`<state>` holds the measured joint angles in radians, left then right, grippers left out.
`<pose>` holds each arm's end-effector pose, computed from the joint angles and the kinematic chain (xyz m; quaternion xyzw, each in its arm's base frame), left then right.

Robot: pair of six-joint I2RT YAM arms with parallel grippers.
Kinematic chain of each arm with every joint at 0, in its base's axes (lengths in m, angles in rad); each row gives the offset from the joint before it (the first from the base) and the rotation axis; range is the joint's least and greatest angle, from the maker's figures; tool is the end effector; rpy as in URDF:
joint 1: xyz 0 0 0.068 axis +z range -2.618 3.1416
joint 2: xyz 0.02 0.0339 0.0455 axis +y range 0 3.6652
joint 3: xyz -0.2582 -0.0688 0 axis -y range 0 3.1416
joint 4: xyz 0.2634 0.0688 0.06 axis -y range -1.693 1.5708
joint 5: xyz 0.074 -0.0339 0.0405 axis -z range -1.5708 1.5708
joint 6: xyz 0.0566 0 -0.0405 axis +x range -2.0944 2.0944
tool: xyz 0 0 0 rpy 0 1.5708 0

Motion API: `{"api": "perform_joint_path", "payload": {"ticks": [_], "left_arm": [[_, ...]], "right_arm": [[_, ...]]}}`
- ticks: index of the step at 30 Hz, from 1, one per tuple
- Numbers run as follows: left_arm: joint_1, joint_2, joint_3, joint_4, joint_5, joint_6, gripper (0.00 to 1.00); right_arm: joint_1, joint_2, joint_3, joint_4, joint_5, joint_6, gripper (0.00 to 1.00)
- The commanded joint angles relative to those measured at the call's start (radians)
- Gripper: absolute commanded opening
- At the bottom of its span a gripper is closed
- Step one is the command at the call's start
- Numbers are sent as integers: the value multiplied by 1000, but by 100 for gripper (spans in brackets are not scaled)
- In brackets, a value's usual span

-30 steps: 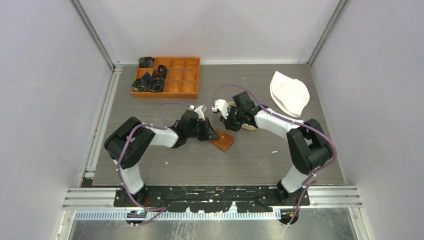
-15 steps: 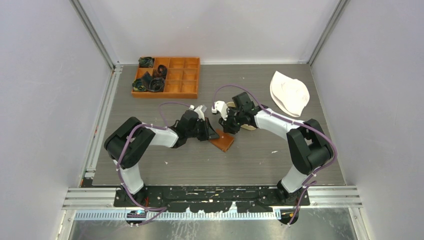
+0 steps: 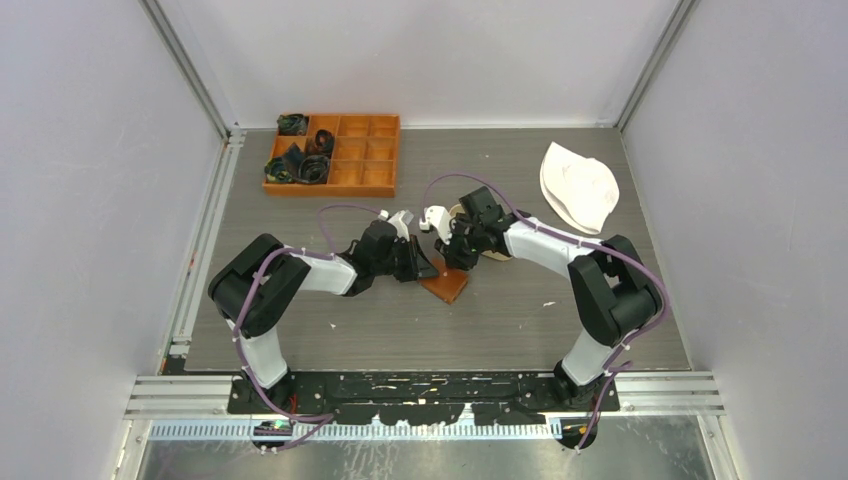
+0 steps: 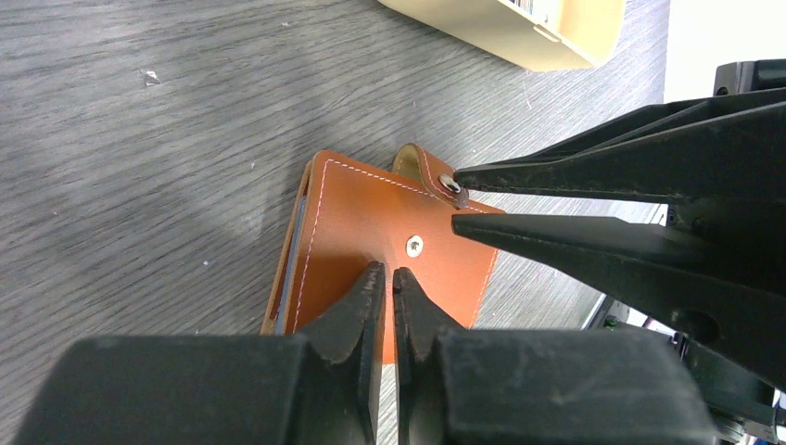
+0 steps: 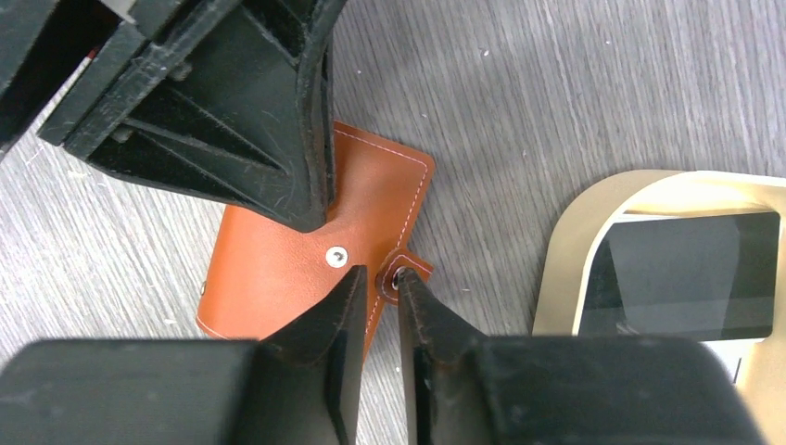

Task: Put the credit cards into the card holder
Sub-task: Close the card holder at the center of the board.

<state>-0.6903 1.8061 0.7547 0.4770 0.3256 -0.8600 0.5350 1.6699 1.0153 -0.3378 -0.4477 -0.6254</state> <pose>0.2739 -0.2497 0.0964 0.0037 0.8703 -0.4317 0.2372 0.2967 0.2043 0.1530 -0.5653 0.7469 0.2000 0.2874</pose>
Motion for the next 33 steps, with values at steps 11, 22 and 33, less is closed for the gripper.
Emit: {"api": "perform_joint_path", "payload": {"ticks": [11, 22, 33], "left_arm": [[1, 6, -22, -57, 21, 13, 9], [0, -1, -22, -52, 32, 9, 9], [1, 1, -28, -32, 49, -1, 8]], "right_arm": [[6, -12, 45, 29, 32, 27, 1], [-7, -24, 40, 2, -56, 34, 1], [12, 3, 30, -16, -65, 0, 1]]}}
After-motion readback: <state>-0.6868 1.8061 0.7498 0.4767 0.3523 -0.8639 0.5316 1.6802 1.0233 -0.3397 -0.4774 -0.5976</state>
